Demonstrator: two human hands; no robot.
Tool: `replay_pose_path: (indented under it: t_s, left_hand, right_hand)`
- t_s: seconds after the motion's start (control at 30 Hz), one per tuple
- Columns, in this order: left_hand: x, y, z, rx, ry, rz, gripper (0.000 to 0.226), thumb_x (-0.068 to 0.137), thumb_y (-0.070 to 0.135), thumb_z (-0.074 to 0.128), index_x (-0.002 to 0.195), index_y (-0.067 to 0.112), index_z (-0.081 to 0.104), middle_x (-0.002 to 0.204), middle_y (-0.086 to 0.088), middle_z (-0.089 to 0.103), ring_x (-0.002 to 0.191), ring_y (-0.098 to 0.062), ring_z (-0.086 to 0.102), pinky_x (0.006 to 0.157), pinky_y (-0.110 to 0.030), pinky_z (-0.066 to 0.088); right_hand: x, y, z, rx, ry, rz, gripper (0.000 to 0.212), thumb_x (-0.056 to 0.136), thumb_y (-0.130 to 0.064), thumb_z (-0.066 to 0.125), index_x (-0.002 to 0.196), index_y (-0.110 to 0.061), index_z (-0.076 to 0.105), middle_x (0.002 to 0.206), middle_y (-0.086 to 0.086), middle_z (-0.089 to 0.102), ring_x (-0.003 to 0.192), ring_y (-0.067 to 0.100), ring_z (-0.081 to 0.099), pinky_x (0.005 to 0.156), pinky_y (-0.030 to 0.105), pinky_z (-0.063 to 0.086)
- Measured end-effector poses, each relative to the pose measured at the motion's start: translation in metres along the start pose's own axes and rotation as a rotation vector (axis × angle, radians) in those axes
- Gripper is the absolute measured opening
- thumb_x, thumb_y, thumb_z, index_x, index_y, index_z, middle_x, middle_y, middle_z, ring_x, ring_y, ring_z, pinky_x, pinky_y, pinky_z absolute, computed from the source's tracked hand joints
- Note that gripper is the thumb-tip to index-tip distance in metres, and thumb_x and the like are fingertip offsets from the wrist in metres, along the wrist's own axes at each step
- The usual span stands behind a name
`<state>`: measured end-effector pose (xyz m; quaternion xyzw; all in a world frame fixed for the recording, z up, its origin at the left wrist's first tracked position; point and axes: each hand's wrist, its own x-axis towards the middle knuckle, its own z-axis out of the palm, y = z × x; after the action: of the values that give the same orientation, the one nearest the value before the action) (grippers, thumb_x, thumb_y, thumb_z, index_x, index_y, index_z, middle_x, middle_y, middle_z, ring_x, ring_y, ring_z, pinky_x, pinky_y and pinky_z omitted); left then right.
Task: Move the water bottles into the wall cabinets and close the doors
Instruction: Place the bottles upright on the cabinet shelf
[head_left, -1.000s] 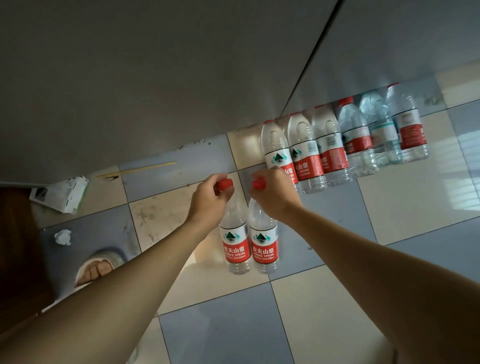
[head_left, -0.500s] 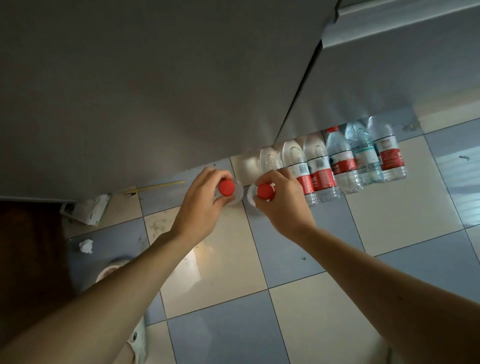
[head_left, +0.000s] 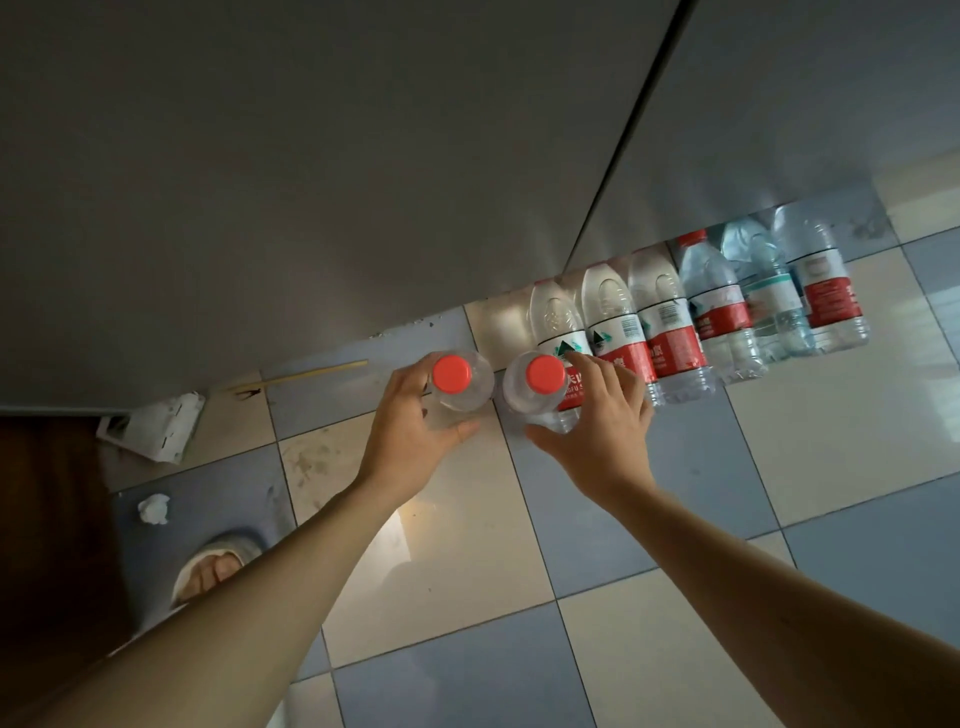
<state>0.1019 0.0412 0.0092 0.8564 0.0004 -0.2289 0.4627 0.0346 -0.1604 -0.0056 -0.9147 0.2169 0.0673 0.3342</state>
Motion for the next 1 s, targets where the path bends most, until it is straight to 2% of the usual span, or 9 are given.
replay_pose_path:
  t_s: [0.07,0.23,0.37,0.57,0.63,0.73,0.83,0.9,1.0]
  left_hand:
    - [0.008,-0.012,0.012,-0.043,0.012,-0.04,0.064,0.072,0.015,0.09,0.119,0.04,0.055,0.124,0.008,0.058,0.119,-0.013,0.056,0.097,-0.028,0.048]
    - [0.021,-0.023,0.041,-0.205,0.066,-0.12,0.052,0.073,0.009,0.089,0.121,0.005,0.067,0.117,-0.012,0.071,0.111,-0.026,0.067,0.098,-0.048,0.052]
    - [0.018,-0.022,0.049,-0.225,0.134,-0.16,0.052,0.074,0.017,0.09,0.119,0.006,0.068,0.112,-0.01,0.073,0.108,-0.025,0.069,0.096,-0.045,0.053]
    - [-0.006,-0.011,0.041,-0.248,0.159,-0.221,0.059,0.072,0.021,0.091,0.124,0.02,0.063,0.116,0.002,0.072,0.111,-0.016,0.067,0.1,-0.041,0.053]
    - [-0.017,0.004,0.037,-0.265,0.146,-0.241,0.056,0.073,0.027,0.091,0.122,0.02,0.065,0.114,0.003,0.073,0.111,-0.016,0.067,0.101,-0.045,0.053]
    - [-0.038,0.037,0.034,-0.287,0.13,-0.241,0.054,0.074,0.031,0.091,0.121,0.018,0.067,0.113,0.002,0.074,0.11,-0.017,0.068,0.101,-0.048,0.053]
    - [-0.059,0.081,0.03,-0.309,0.13,-0.245,0.055,0.074,0.036,0.091,0.121,0.019,0.068,0.113,0.003,0.074,0.11,-0.017,0.068,0.101,-0.048,0.053]
    - [-0.07,0.116,0.028,-0.313,0.121,-0.241,0.058,0.073,0.041,0.091,0.122,0.022,0.067,0.115,0.006,0.074,0.111,-0.015,0.068,0.102,-0.046,0.052]
    - [-0.084,0.178,0.023,-0.333,0.117,-0.182,0.056,0.073,0.041,0.09,0.121,0.023,0.068,0.113,0.007,0.074,0.109,-0.012,0.069,0.1,-0.044,0.054]
  right_hand:
    - [0.011,0.005,0.015,-0.033,0.026,-0.018,0.094,0.068,-0.053,0.084,0.147,-0.028,0.04,0.144,-0.006,0.051,0.142,0.026,0.028,0.116,0.052,0.017]
    - [0.016,0.006,0.046,0.11,0.107,0.029,0.081,0.068,-0.058,0.082,0.136,-0.04,0.042,0.136,-0.011,0.055,0.144,0.018,0.023,0.118,0.059,0.011]
    - [0.012,0.006,0.052,0.192,0.187,0.05,0.068,0.066,-0.052,0.088,0.122,-0.04,0.05,0.117,-0.021,0.041,0.137,0.009,0.024,0.116,0.059,0.011]
    - [0.0,-0.001,0.028,0.225,0.112,0.09,0.065,0.07,-0.055,0.083,0.125,-0.032,0.056,0.12,-0.023,0.05,0.137,0.013,0.035,0.12,0.057,0.007]
    - [-0.004,-0.008,0.009,0.256,0.066,0.108,0.063,0.072,-0.053,0.084,0.124,-0.03,0.058,0.123,-0.016,0.061,0.133,0.012,0.044,0.121,0.056,0.011]
    - [-0.014,-0.018,-0.033,0.398,-0.021,0.138,0.062,0.072,-0.045,0.088,0.124,-0.029,0.058,0.116,-0.011,0.068,0.121,0.017,0.057,0.113,0.055,0.035]
    - [-0.028,-0.028,-0.086,0.495,-0.031,0.135,0.06,0.07,-0.038,0.091,0.121,-0.031,0.059,0.109,-0.013,0.069,0.106,0.009,0.065,0.092,0.035,0.057]
    - [-0.035,-0.032,-0.126,0.486,-0.012,0.112,0.06,0.069,-0.035,0.092,0.119,-0.035,0.058,0.107,-0.019,0.069,0.1,0.0,0.065,0.082,0.016,0.054]
    - [-0.042,-0.038,-0.193,0.487,0.003,0.088,0.059,0.069,-0.038,0.091,0.119,-0.035,0.059,0.105,-0.019,0.07,0.097,-0.003,0.066,0.077,0.01,0.052]
